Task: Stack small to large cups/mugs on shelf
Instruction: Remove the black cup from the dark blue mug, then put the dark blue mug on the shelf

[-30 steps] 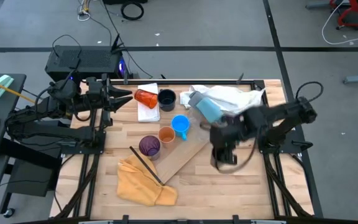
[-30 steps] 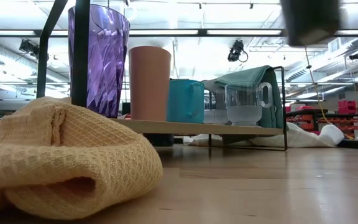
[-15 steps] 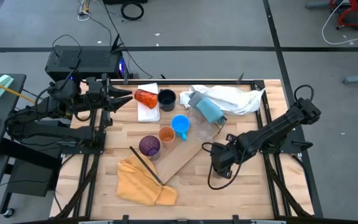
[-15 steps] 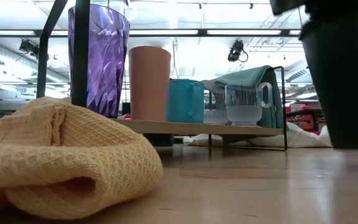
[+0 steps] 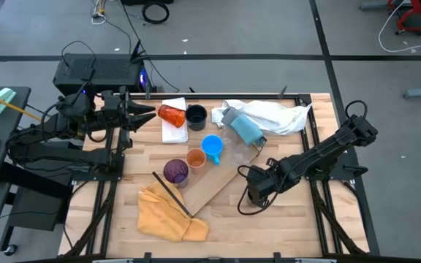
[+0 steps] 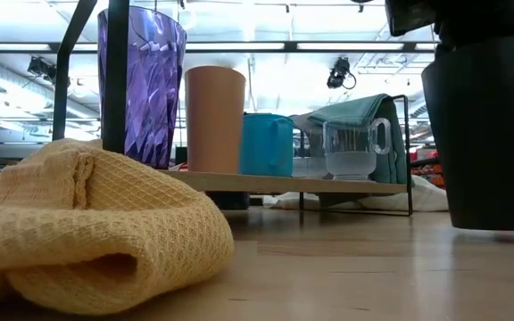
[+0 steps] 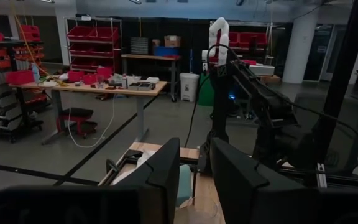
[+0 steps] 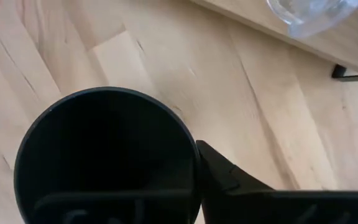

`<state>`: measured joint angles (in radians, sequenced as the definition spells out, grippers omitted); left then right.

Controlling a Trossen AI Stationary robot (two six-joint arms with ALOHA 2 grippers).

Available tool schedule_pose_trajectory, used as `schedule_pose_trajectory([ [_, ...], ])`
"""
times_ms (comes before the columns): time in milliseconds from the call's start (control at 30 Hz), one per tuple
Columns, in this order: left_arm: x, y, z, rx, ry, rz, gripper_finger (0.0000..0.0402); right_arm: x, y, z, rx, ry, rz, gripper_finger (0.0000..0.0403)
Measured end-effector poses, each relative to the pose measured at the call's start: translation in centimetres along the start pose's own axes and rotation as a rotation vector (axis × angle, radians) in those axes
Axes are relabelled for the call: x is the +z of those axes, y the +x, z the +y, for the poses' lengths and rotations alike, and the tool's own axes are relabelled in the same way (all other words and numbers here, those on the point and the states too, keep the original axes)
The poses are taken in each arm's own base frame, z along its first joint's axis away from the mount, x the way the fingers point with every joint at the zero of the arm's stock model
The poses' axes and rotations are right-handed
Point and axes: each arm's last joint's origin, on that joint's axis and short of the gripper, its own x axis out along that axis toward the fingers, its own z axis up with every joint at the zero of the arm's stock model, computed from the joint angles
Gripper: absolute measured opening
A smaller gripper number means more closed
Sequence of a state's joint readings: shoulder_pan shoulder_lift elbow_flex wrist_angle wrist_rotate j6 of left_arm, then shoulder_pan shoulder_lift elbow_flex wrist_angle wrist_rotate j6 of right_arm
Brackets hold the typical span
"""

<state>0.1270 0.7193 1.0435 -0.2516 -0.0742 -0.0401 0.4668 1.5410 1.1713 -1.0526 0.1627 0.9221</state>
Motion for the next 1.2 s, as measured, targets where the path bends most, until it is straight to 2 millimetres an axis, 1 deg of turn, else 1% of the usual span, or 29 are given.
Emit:
schedule_pose_trajectory([
  [300, 0.0, 0.0, 0.0, -0.001, 0.001, 0.0, 0.01, -0.2, 0.0, 0.2, 0.048, 0.03, 0.058, 0.0115],
  [367, 0.0, 0.0, 0.0, 0.0, 0.001, 0.0, 0.0099, -0.1, -0.3, 0.2, 0.046, 0.028, 0.063, 0.0132],
  [467, 0.0, 0.0, 0.0, 0.0, 0.001, 0.0, 0.0096, 0.4, -1.2, 0.1, 0.039, 0.028, 0.067, 0.0146],
  [567, 0.0, 0.0, 0.0, 0.0, 0.003, 0.0, 0.0098, 1.2, -2.7, -0.2, 0.038, 0.012, 0.063, 0.0149],
  [667, 0.0, 0.0, 0.0, 0.0, 0.003, 0.0, 0.0101, 2.3, -4.7, -0.3, 0.06, -0.012, 0.035, 0.0146],
  [733, 0.0, 0.0, 0.0, 0.0, 0.003, 0.001, 0.0101, 3.4, -6.4, -0.4, 0.083, -0.033, -0.022, 0.0143],
  [800, 0.0, 0.0, 0.0, 0.0, 0.003, 0.001, 0.0099, 4.9, -8.0, -0.9, 0.093, -0.058, -0.105, 0.0141],
  [867, 0.0, 0.0, 0.0, -0.001, 0.004, 0.0, 0.0097, 6.9, -9.3, -2.0, 0.084, -0.065, -0.212, 0.0142],
  [933, 0.0, 0.0, 0.0, 0.0, 0.008, 0.001, 0.0096, 9.4, -10.2, -3.8, 0.066, -0.042, -0.317, 0.0143],
  [1000, 0.0, 0.0, 0.0, 0.0, 0.009, 0.001, 0.0098, 11.6, -10.7, -6.3, 0.036, 0.016, -0.381, 0.0144],
  [1067, 0.0, 0.0, 0.0, -0.001, 0.011, 0.001, 0.01, 13.7, -10.9, -9.3, 0.009, 0.109, -0.437, 0.0144],
  [1133, 0.0, 0.0, 0.0, 0.0, 0.009, 0.001, 0.0102, 15.4, -11.0, -12.2, -0.013, 0.199, -0.501, 0.0144],
  [1200, 0.0, 0.0, 0.0, 0.0, 0.007, 0.001, 0.0102, 16.9, -11.2, -14.8, 0.009, 0.263, -0.576, 0.0144],
])
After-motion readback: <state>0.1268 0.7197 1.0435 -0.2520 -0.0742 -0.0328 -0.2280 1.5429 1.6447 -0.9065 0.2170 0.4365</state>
